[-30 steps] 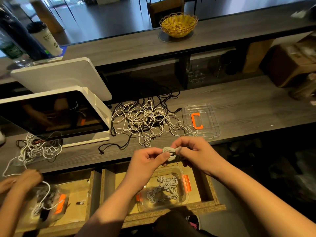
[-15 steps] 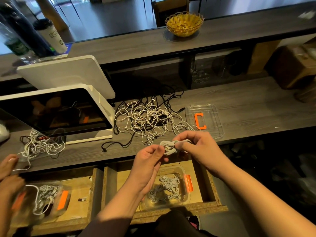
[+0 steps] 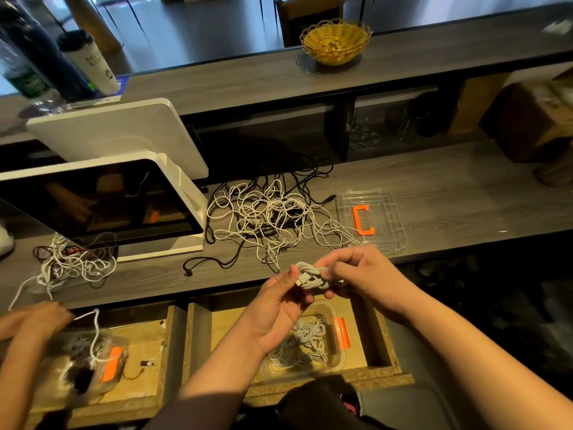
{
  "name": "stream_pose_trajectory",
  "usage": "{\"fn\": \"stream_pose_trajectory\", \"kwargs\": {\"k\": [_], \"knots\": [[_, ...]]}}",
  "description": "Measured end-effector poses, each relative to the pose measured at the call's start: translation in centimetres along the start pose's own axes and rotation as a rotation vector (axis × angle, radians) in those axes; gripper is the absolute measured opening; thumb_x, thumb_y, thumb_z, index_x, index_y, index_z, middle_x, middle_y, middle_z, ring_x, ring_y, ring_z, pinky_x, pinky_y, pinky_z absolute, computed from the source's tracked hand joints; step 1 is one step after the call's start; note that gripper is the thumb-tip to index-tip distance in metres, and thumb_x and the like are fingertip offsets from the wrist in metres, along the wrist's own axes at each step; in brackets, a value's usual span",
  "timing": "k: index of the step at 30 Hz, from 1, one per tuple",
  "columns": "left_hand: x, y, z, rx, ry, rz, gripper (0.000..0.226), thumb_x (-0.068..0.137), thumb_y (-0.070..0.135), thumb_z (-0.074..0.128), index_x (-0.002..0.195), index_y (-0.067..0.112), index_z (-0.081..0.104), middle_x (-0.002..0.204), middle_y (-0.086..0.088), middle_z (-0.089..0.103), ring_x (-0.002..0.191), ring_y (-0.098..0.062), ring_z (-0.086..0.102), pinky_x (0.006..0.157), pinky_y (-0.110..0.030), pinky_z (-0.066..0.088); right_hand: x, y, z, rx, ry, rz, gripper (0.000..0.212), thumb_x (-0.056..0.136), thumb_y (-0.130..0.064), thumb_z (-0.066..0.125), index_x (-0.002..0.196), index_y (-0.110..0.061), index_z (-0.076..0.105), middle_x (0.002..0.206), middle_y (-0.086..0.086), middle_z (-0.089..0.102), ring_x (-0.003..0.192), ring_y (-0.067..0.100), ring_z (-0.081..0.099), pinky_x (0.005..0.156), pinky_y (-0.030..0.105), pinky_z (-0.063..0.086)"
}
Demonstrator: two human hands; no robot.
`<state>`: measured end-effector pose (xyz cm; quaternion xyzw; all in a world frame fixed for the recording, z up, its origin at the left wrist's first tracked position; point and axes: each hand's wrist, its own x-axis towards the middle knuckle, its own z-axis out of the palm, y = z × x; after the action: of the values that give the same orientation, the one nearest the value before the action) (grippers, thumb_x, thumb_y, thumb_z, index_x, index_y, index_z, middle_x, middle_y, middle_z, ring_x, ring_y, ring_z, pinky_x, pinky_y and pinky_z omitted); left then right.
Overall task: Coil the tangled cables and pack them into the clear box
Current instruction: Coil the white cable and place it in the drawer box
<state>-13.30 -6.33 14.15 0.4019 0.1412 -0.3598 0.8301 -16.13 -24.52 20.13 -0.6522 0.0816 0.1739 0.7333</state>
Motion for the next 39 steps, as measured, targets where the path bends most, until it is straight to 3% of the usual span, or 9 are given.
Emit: {"fn": "stream_pose_trajectory", "kwargs": {"k": [5,8,9,14,21,27,34,37,39], "knots": [[0.9,0.0,0.0,0.096,0.143,0.000,0.076,0.068,0.033,0.088,0.126,-0.006,0.058,0.092,-0.014,0.063,0.076,-0.017,0.057,0.072,-0.027,0.051,1.2,1.9,0.0,-0.015,0.124,0.041,0.013,0.091,0.001,0.061,0.097,-0.001,0.073,0.083,0.014,0.070,0.059,0.016,0.064,0.049,0.018,0.049],[1.4,0.2,-0.1,0.084,0.143,-0.009,0.069,0.069,0.030,0.091,0.121,-0.004,0.060,0.106,-0.024,0.061,0.097,-0.032,0.056,0.098,-0.042,0.046,1.8,3.1,-0.1,0.105,0.207,0.047,0.006,0.089,-0.004,0.066,0.089,-0.007,0.071,0.087,0.016,0.070,0.062,0.018,0.066,0.050,0.019,0.050],[1.4,0.4,-0.1,0.084,0.139,-0.005,0.066,0.073,0.028,0.089,0.121,-0.006,0.059,0.112,-0.027,0.059,0.104,-0.035,0.054,0.100,-0.042,0.046,1.9,3.3,-0.2,0.137,0.211,0.058,0.006,0.089,-0.005,0.066,0.089,-0.007,0.072,0.087,0.016,0.071,0.063,0.018,0.066,0.051,0.019,0.050],[1.1,0.4,-0.5,0.112,0.087,0.028,0.030,0.083,0.014,0.067,0.107,-0.004,0.068,0.100,-0.018,0.070,0.085,-0.019,0.066,0.071,-0.022,0.059,2.0,3.1,-0.8,0.198,0.152,0.090,0.010,0.089,-0.007,0.066,0.095,-0.004,0.073,0.086,0.013,0.072,0.065,0.016,0.063,0.054,0.019,0.050],[1.5,-0.8,-1.2,0.078,0.120,-0.010,0.039,0.085,0.019,0.067,0.115,-0.006,0.065,0.111,-0.028,0.067,0.095,-0.028,0.062,0.071,-0.025,0.057,2.0,2.9,-1.1,0.072,0.026,0.047,0.015,0.091,0.001,0.061,0.102,0.008,0.068,0.083,0.018,0.069,0.063,0.017,0.064,0.054,0.020,0.050],[1.2,-0.2,-2.0,0.142,0.163,0.031,0.036,0.081,0.016,0.071,0.111,-0.003,0.067,0.093,-0.015,0.070,0.075,-0.016,0.064,0.068,-0.023,0.057,1.9,4.8,-1.2,-0.094,0.122,-0.020,0.017,0.090,-0.016,0.069,0.104,-0.005,0.071,0.095,0.016,0.073,0.077,0.020,0.072,0.065,0.027,0.057],[1.8,-1.0,-3.2,0.641,0.315,0.160,0.009,0.089,0.006,0.071,0.098,0.006,0.072,0.081,-0.012,0.074,0.069,-0.014,0.067,0.065,-0.022,0.055,2.9,8.5,-1.5,-0.193,0.277,0.069,0.021,0.081,-0.014,0.079,0.099,-0.014,0.069,0.091,0.015,0.073,0.081,0.026,0.072,0.074,0.037,0.057],[2.3,-2.7,-4.5,0.708,0.351,0.114,0.005,0.087,0.005,0.073,0.092,0.007,0.073,0.072,-0.004,0.071,0.065,-0.009,0.063,0.061,-0.019,0.052,3.2,10.5,-2.0,-0.319,0.267,0.095,0.018,0.079,-0.020,0.080,0.095,-0.022,0.070,0.092,0.006,0.071,0.084,0.024,0.068,0.078,0.040,0.056],[2.6,-3.5,-5.7,0.713,0.401,0.082,0.006,0.086,0.006,0.075,0.092,0.006,0.075,0.072,-0.003,0.070,0.061,-0.006,0.060,0.060,-0.018,0.049,3.7,12.0,-1.7,-0.382,0.261,0.126,0.017,0.080,-0.021,0.080,0.092,-0.024,0.070,0.093,0.001,0.070,0.086,0.021,0.067,0.076,0.035,0.055]]}}
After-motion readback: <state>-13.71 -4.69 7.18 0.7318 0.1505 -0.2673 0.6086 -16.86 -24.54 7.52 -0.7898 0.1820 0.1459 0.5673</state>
